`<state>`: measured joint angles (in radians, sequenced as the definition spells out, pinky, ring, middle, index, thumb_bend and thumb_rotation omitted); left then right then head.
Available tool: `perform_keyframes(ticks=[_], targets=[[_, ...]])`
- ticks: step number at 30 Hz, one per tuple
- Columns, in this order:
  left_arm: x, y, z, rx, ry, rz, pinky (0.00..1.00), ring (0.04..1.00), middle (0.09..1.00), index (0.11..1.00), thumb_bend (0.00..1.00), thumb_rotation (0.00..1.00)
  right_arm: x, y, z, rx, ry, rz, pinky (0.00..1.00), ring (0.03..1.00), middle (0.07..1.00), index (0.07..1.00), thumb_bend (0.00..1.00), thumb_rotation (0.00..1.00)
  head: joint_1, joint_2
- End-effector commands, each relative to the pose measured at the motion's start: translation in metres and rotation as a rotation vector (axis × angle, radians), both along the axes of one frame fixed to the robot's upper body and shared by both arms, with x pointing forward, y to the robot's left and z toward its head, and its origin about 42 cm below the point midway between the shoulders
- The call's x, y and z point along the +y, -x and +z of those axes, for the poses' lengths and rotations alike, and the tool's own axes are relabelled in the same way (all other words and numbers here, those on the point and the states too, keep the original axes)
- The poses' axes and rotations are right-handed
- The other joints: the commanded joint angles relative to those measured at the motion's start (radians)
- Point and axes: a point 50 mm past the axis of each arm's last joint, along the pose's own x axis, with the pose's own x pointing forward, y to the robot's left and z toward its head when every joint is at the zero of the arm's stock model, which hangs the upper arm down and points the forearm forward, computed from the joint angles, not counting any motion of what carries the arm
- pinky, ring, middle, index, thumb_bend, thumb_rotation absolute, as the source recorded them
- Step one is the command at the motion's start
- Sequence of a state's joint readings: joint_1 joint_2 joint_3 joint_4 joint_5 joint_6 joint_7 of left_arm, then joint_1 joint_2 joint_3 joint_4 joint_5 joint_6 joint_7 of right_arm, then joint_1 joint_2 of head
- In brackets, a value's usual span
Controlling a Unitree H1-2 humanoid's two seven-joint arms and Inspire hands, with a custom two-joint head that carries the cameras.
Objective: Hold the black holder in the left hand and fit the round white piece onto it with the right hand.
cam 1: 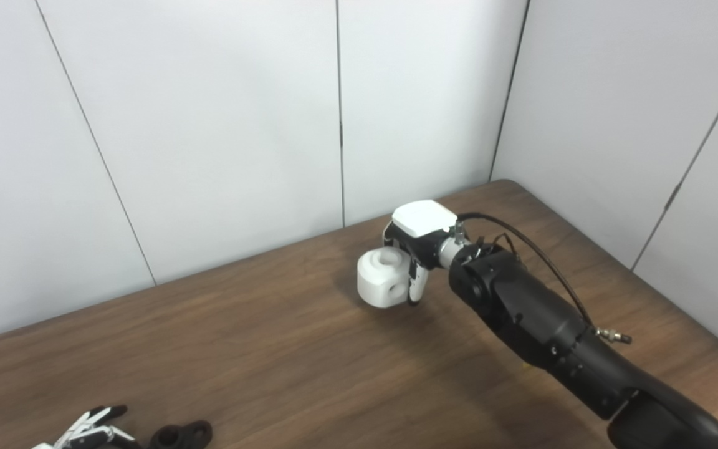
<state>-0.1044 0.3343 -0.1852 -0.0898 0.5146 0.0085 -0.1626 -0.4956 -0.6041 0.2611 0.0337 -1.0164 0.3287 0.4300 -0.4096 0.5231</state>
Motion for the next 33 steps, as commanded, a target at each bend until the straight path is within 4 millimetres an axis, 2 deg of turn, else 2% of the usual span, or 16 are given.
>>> perform_keyframes(ticks=[1, 2, 5, 7, 9, 11, 14, 16, 20, 22, 24, 33], targets=[[-0.007, -0.006, -0.007, 0.055, -0.021, -0.009, 0.91, 0.937, 0.867, 0.483, 0.51, 0.03, 0.001, -0.003, 0.032, -0.121, 0.000, 0.020, 0.33, 0.406, 0.470, 0.486, 0.53, 0.00, 0.002, 0.002], [-0.010, -0.010, -0.010, 0.057, -0.020, -0.014, 0.91, 0.937, 0.868, 0.483, 0.51, 0.03, 0.001, -0.002, 0.033, -0.127, 0.000, 0.029, 0.32, 0.393, 0.462, 0.489, 0.53, 0.00, 0.008, 0.004], [-0.020, -0.020, -0.015, 0.064, -0.031, -0.024, 0.90, 0.939, 0.869, 0.483, 0.52, 0.03, 0.003, 0.000, 0.038, -0.138, 0.004, 0.053, 0.42, 0.422, 0.478, 0.480, 0.53, 0.00, 0.029, 0.016], [-0.027, -0.026, -0.019, 0.064, -0.060, -0.029, 0.90, 0.937, 0.866, 0.483, 0.52, 0.04, 0.002, 0.000, 0.040, -0.138, 0.006, 0.064, 0.53, 0.495, 0.506, 0.450, 0.53, 0.00, 0.050, 0.026], [-0.034, -0.030, -0.022, 0.066, -0.090, -0.034, 0.91, 0.941, 0.867, 0.483, 0.52, 0.04, 0.002, 0.000, 0.040, -0.136, 0.003, 0.075, 0.39, 0.431, 0.480, 0.478, 0.53, 0.00, 0.076, 0.034], [-0.041, -0.034, -0.025, 0.074, -0.107, -0.038, 0.91, 0.946, 0.870, 0.483, 0.52, 0.04, 0.004, 0.001, 0.042, -0.132, -0.005, 0.079, 0.31, 0.368, 0.447, 0.498, 0.53, 0.00, 0.103, 0.041], [-0.052, -0.042, -0.030, 0.079, -0.122, -0.044, 0.93, 0.958, 0.876, 0.482, 0.52, 0.04, 0.008, 0.001, 0.044, -0.130, -0.006, 0.093, 0.32, 0.386, 0.456, 0.500, 0.53, 0.00, 0.134, 0.046], [-0.059, -0.046, -0.033, 0.071, -0.132, -0.052, 0.93, 0.953, 0.873, 0.482, 0.52, 0.04, 0.013, 0.002, 0.046, -0.138, -0.002, 0.112, 0.23, 0.310, 0.415, 0.510, 0.53, 0.00, 0.146, 0.049], [-0.075, -0.054, -0.036, 0.072, -0.148, -0.073, 0.93, 0.956, 0.876, 0.481, 0.52, 0.04, 0.021, 0.003, 0.047, -0.165, -0.035, 0.147, 0.30, 0.346, 0.427, 0.509, 0.53, 0.00, 0.182, 0.059], [-0.083, -0.057, -0.035, 0.071, -0.164, -0.080, 0.93, 0.957, 0.880, 0.480, 0.52, 0.04, 0.029, 0.004, 0.050, -0.180, -0.040, 0.171, 0.28, 0.321, 0.418, 0.508, 0.53, 0.00, 0.198, 0.063], [-0.091, -0.060, -0.034, 0.072, -0.166, -0.086, 0.92, 0.953, 0.878, 0.480, 0.52, 0.04, 0.034, 0.004, 0.051, -0.189, -0.033, 0.190, 0.20, 0.254, 0.396, 0.501, 0.53, 0.00, 0.213, 0.067], [-0.127, -0.061, -0.036, 0.085, -0.150, -0.137, 0.94, 0.961, 0.883, 0.478, 0.52, 0.04, 0.066, 0.008, 0.059, -0.183, -0.038, 0.269, 0.15, 0.224, 0.391, 0.504, 0.52, 0.00, 0.255, 0.080]])
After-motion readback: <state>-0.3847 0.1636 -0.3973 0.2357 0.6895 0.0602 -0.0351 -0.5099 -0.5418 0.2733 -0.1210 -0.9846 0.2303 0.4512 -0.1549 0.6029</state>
